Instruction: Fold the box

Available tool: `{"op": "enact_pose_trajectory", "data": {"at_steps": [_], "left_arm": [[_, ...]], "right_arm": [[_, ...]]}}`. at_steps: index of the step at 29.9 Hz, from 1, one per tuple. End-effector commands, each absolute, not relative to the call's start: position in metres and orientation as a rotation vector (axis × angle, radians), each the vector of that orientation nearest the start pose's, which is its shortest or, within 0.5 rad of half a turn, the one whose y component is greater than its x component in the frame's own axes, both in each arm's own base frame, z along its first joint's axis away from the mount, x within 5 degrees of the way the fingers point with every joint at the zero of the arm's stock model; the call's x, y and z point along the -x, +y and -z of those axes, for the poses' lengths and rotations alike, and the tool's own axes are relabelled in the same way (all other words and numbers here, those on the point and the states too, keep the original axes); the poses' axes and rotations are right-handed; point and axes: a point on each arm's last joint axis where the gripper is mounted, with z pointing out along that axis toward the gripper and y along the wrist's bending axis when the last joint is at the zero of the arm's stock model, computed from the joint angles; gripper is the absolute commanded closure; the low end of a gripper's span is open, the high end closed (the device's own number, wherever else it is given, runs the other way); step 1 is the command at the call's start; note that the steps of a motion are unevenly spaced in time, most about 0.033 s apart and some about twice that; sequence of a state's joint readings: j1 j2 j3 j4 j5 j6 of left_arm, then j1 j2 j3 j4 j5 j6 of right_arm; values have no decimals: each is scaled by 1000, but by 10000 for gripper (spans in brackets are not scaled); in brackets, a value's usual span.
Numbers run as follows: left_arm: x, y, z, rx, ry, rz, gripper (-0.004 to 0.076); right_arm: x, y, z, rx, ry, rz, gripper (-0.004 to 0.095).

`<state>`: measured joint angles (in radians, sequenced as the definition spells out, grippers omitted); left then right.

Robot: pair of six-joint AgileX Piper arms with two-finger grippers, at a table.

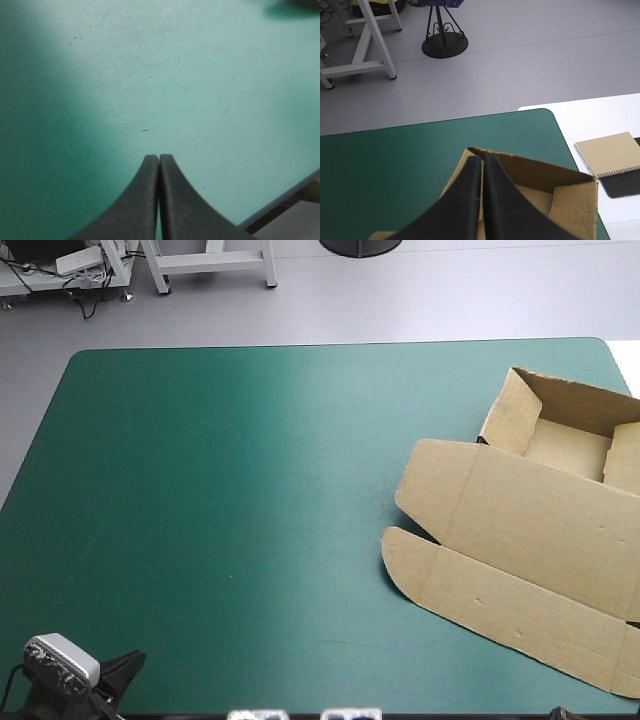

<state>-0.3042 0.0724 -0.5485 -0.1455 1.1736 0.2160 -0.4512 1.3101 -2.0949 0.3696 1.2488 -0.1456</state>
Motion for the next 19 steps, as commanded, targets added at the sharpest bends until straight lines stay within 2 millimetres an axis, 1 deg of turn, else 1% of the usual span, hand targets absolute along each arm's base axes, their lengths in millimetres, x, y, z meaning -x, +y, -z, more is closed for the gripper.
{"op": "enact_pose_trajectory", "data": {"at_steps": [1,4,5,6,7,9,13,16,18,19], "left_arm": [[-2,-14,-295,-553,1993,251,733],[-4,-13,-293,-588,1975,205,733],[-4,-13,-292,-591,1977,200,733],[-5,-14,-290,-594,1984,199,733],[-5,-14,-288,-596,1993,200,733],[-6,-14,-285,-602,2012,200,733],[-5,-14,-284,-630,2005,184,733],[-5,-14,-284,-657,1995,168,733],[-5,-14,-284,-675,1993,169,733],[-5,-15,-284,-682,1999,171,733]], "right_arm": [[-140,-32,-571,-144,1895,-15,906],[-113,-19,-543,-149,1924,-17,906],[-109,-17,-529,-156,1950,-24,906],[-98,-13,-515,-163,1955,-22,907],[-95,-11,-500,-176,1979,-32,908],[-83,-6,-470,-168,2003,-17,908],[-63,3,-420,-196,2009,-20,908],[-52,7,-379,-213,2055,-36,908],[-45,11,-356,-207,2061,-37,908],[-42,13,-349,-205,2056,-44,908]]}}
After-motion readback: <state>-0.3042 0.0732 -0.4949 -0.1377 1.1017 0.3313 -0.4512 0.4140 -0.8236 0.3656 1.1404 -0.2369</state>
